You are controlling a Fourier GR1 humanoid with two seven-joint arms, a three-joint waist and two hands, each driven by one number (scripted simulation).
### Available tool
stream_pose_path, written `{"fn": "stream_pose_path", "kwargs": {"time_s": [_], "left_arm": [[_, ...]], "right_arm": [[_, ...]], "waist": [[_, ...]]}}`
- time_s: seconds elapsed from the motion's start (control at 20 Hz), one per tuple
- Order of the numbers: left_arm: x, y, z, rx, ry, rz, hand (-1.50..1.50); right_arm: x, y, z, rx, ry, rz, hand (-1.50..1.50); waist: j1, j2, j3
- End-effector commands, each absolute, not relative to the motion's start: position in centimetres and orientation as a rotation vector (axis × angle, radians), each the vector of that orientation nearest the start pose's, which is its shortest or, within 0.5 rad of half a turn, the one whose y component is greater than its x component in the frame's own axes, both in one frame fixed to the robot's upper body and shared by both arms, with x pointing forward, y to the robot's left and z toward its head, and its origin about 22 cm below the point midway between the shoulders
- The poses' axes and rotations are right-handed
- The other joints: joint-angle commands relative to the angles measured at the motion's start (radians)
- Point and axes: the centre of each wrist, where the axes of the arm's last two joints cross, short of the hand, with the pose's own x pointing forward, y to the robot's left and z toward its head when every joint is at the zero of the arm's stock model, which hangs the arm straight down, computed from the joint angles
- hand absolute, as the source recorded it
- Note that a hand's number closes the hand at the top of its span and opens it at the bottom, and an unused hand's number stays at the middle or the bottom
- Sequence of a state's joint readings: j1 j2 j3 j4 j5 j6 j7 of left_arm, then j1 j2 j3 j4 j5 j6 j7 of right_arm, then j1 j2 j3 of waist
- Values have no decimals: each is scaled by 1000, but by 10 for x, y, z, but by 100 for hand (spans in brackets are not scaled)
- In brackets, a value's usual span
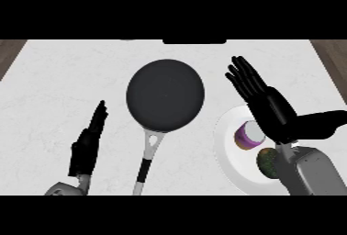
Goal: Pick the squash from the plate and place it in the pan
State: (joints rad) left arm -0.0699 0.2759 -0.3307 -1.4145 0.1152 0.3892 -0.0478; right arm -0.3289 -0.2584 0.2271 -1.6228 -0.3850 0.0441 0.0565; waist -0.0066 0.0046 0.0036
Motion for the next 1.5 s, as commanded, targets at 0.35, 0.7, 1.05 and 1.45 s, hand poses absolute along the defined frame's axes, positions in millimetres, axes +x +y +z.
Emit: {"fn": "stream_pose_path", "kwargs": {"time_s": [0.35,0.7,1.05,1.45], "left_arm": [[231,278,-27,414,-1376,-160,0],[219,292,-13,396,-1363,-215,0],[224,295,4,356,-1390,-251,0],[224,290,20,325,-1390,-261,0]], "right_arm": [[250,-363,27,-733,-1385,-382,-150],[152,-350,-19,-991,-1080,-452,-150],[121,-338,42,-963,-941,-145,-150],[140,-305,132,-823,-850,58,-150]], "waist": [[-126,-3,-10],[-55,-19,-11],[-9,-5,-13],[21,-3,-7]]}}
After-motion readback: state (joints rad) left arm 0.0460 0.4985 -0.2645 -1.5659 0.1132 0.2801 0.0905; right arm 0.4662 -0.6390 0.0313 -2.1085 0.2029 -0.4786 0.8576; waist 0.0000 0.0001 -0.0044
